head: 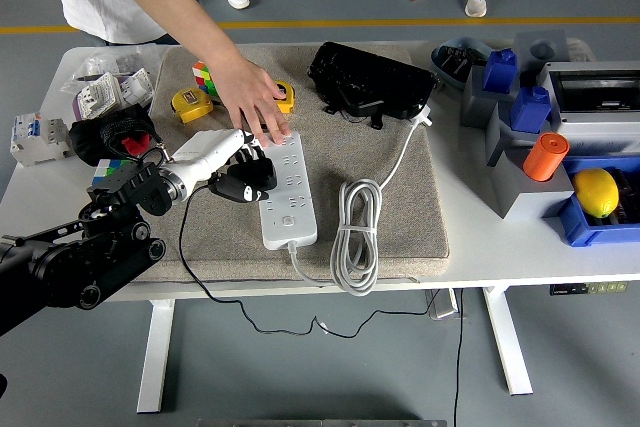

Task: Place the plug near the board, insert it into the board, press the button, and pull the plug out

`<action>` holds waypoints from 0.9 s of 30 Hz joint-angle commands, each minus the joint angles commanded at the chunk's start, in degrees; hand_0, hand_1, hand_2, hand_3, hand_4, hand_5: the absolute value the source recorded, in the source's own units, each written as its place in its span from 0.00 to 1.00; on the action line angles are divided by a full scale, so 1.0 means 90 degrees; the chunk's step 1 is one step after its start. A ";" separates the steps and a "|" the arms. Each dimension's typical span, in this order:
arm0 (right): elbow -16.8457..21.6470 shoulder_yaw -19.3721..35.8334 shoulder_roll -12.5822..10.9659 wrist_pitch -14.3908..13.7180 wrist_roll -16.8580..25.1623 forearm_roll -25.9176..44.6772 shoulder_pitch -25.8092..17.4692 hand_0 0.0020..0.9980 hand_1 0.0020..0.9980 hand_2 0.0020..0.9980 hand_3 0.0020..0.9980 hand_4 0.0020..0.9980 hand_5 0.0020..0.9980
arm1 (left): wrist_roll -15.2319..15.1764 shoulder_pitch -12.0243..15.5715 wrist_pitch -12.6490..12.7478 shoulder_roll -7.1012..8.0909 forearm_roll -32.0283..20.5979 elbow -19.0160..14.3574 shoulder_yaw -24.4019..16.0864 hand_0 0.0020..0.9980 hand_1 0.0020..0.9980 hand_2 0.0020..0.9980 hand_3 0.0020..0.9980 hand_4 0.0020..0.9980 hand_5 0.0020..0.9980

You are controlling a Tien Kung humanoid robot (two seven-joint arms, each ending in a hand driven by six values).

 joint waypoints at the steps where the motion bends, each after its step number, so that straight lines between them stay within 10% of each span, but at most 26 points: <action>1: 0.0000 0.0000 0.0001 0.0000 -0.0001 -0.0004 0.0002 0.71 0.71 0.70 0.60 1.00 0.60 | -0.0007 -0.0008 0.0010 -0.0005 -0.0013 0.0011 0.0013 0.41 0.49 0.51 0.55 0.87 0.26; 27: 0.0004 -0.0007 0.0005 -0.0015 0.0000 -0.0035 0.0003 0.71 0.71 0.70 0.60 1.00 0.60 | -0.0390 -0.0155 0.0610 -0.0080 0.0269 0.0281 0.0398 0.26 0.33 0.34 0.51 0.84 0.08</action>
